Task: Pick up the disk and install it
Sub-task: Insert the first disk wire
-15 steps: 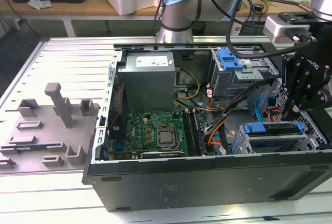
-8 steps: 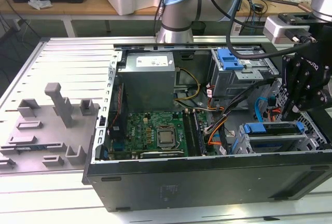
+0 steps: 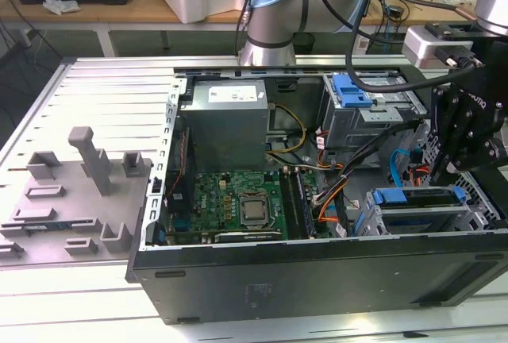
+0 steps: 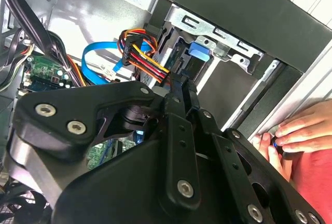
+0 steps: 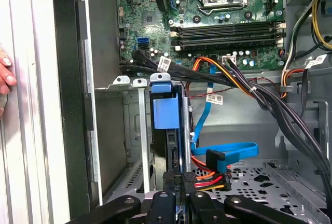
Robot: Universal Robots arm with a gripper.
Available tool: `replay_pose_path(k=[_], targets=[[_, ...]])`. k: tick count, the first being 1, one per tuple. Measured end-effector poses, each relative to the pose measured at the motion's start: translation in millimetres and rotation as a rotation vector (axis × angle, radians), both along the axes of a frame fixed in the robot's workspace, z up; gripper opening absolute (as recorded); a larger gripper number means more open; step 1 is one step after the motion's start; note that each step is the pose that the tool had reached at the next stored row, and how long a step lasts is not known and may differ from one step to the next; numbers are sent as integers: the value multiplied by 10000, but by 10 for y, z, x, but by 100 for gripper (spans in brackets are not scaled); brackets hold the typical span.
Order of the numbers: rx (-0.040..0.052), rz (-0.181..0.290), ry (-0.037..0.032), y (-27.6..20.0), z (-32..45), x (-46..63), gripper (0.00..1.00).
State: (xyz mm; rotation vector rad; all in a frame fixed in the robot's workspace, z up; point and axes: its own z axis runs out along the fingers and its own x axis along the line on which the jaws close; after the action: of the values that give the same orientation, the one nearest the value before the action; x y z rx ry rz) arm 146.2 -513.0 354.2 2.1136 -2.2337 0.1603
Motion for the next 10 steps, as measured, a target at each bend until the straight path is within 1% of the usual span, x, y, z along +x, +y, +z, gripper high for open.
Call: replay_pose_path(k=[10], targets=[[1, -1, 0, -3, -20, 3, 17]])
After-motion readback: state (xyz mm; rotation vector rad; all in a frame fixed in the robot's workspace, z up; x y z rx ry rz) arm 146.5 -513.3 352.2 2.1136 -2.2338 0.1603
